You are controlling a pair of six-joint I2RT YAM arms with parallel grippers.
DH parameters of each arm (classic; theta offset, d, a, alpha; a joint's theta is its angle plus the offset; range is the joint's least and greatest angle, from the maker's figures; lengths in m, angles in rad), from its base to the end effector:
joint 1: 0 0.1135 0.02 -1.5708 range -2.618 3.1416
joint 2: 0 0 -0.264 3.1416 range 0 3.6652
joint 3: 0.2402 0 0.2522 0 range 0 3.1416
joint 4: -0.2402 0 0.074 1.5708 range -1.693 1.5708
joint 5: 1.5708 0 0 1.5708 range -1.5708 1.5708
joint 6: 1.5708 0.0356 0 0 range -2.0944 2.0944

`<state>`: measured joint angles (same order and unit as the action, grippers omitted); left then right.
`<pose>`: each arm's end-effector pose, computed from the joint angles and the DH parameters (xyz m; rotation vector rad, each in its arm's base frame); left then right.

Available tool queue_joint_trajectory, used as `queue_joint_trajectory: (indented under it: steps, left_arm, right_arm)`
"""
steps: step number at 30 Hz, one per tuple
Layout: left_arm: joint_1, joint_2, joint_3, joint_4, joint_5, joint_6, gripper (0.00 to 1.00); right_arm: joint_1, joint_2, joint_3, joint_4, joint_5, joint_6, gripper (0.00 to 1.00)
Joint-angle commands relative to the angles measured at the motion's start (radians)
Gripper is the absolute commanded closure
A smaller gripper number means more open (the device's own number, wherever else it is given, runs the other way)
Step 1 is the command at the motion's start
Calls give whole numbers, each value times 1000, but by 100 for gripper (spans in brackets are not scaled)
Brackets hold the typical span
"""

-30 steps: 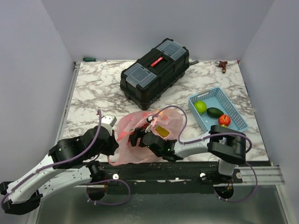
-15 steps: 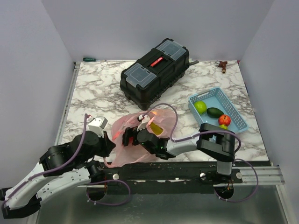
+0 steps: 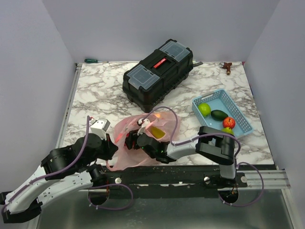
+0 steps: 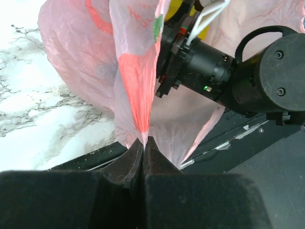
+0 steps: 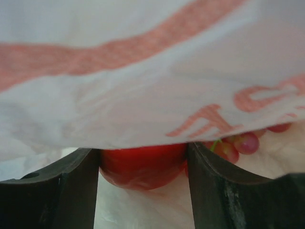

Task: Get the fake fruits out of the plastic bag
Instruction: Take out the fake fruit from the plastic bag.

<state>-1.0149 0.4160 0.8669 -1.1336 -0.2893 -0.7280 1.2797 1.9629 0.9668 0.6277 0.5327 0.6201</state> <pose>0.0386 -0.0428 0.3127 0.1703 2.2883 -0.6187 0.1327 0.3799 0.1468 -0.2832 1.9420 0.7700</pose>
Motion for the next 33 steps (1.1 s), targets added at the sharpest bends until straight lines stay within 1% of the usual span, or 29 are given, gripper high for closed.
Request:
queue_joint_trajectory:
  steps: [1, 5, 11, 13, 15, 19, 23, 28, 33]
  left_arm:
    - [-2, -20, -14, 4, -32, -11, 100]
    - [-2, 15, -12, -1, -36, -15, 100]
    - [-2, 57, -7, -19, -53, -32, 100]
    - [-2, 62, -8, -22, -60, -38, 100]
    - [-2, 60, -8, -24, -68, -45, 100]
    - [-2, 55, -8, -27, -70, -49, 100]
    - [-2, 31, -10, -22, -70, -48, 100]
    - [-2, 10, -10, -20, -76, -52, 100]
    - [-2, 19, -10, -20, -73, -50, 100]
  right_arm:
    - [-2, -92, -66, -29, 68, -11, 52]
    - [-2, -213, -115, -81, 51, 13, 68]
    - [-3, -370, -163, -204, 11, 65, 81]
    - [-3, -405, -182, -217, -18, 88, 85]
    - [-2, -433, -194, -233, -47, 108, 86]
    - [-3, -473, -166, -324, -87, 142, 87]
    - [-3, -523, -148, -359, -129, 148, 89]
    - [-3, -553, -35, -467, -198, 138, 91]
    - [-2, -602, 6, -467, -282, 168, 92]
